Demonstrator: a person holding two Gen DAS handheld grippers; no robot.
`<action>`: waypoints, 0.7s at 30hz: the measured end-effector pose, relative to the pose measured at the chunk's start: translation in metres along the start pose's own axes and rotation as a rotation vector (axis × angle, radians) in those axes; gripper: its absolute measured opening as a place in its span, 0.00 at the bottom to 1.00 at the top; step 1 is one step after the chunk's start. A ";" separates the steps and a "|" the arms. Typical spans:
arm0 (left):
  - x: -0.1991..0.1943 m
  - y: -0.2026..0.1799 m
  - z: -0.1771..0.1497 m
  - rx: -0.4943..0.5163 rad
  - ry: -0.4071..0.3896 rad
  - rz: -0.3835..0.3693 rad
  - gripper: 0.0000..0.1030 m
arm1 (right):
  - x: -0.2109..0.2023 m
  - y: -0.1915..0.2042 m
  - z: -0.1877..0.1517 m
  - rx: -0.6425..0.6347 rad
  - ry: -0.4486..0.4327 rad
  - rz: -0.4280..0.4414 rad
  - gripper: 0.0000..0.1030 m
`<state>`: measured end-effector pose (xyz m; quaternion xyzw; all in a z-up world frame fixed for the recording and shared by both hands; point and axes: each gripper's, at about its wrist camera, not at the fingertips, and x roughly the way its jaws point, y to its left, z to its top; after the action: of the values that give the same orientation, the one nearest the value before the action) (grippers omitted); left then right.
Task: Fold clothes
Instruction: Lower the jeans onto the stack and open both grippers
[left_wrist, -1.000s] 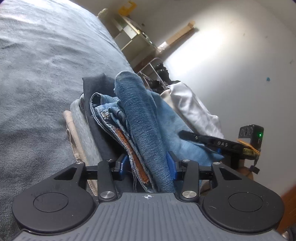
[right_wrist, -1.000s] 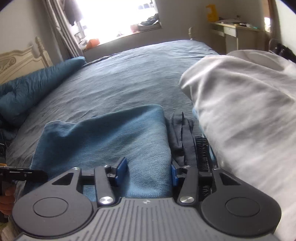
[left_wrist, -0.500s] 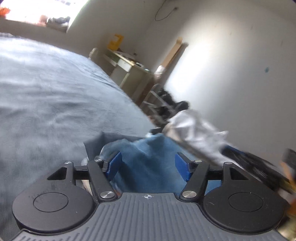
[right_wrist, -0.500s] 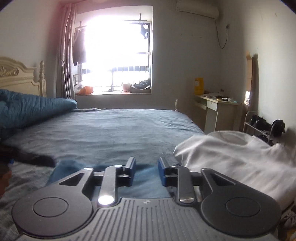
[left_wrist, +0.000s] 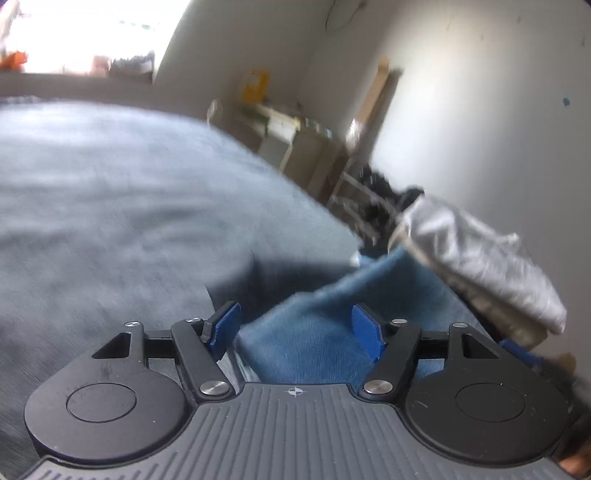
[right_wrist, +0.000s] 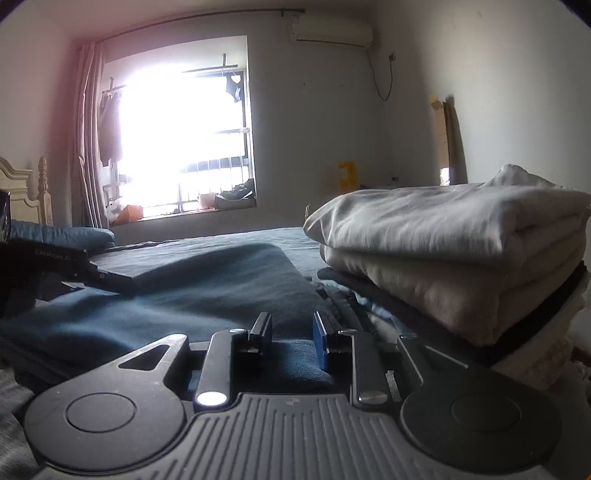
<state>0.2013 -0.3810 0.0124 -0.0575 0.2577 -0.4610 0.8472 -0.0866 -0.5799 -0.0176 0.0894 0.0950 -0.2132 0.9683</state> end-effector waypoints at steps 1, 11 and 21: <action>-0.012 -0.004 0.002 0.040 -0.044 0.004 0.65 | -0.003 -0.001 0.015 0.023 -0.006 0.010 0.27; -0.043 -0.086 -0.057 0.526 0.011 -0.176 0.66 | 0.118 0.031 0.104 0.016 0.313 0.152 0.31; -0.047 -0.070 -0.049 0.429 0.039 -0.213 0.66 | 0.132 0.021 0.092 0.109 0.334 0.083 0.31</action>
<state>0.1040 -0.3762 0.0117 0.1060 0.1624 -0.5929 0.7816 0.0532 -0.6335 0.0451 0.1797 0.2390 -0.1601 0.9407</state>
